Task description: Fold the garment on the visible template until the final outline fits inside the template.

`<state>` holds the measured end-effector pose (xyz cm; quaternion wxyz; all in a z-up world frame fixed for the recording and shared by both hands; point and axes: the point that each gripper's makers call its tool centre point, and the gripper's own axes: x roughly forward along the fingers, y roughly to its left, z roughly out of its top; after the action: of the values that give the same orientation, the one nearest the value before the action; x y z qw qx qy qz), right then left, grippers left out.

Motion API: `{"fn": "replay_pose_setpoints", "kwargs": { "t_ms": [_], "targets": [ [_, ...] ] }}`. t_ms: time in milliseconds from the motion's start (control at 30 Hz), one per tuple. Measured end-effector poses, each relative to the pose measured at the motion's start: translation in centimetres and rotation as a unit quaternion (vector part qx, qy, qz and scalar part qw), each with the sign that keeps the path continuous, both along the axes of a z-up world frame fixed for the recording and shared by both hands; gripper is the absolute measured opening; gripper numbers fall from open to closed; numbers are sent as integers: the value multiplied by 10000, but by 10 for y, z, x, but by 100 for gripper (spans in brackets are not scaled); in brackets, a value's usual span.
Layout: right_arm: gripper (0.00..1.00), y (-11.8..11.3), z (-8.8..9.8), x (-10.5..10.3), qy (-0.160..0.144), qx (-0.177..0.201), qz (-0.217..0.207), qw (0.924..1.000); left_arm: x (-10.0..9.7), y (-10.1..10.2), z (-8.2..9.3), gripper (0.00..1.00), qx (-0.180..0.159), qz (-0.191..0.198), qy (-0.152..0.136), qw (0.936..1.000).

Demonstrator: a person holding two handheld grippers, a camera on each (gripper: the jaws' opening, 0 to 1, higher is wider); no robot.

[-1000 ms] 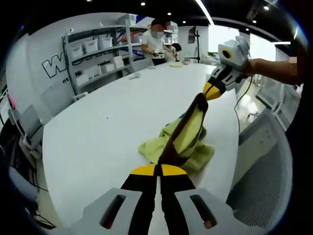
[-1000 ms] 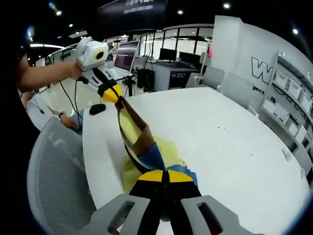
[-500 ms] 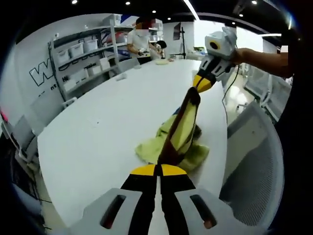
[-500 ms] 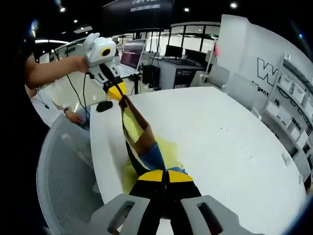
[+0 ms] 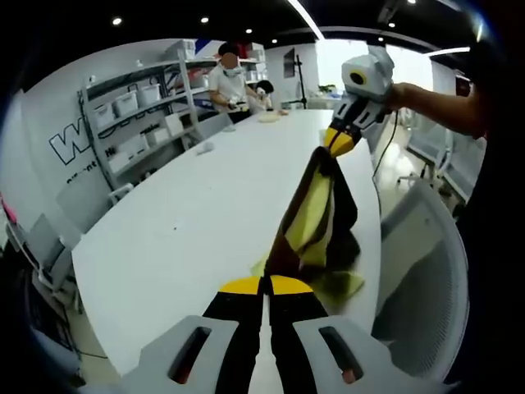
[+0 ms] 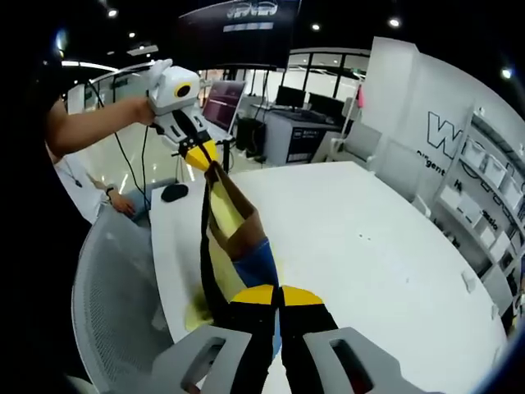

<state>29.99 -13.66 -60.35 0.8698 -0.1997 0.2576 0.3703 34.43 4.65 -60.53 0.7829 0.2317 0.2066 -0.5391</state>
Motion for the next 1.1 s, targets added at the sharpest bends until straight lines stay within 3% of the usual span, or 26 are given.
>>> {"fn": "replay_pose_setpoints", "kwargs": {
  "t_ms": [300,733,1100],
  "targets": [
    [0,4,26,0,-204,163,-14,9997,10,1,31,3,-118,-32,-237,9996],
    [0,4,42,-10,-270,252,92,9993,2,0,49,3,-177,-163,-299,9993],
    [0,5,62,5,-557,585,-24,9967,10,4,71,3,-440,-38,-507,9977]
  ]
}}
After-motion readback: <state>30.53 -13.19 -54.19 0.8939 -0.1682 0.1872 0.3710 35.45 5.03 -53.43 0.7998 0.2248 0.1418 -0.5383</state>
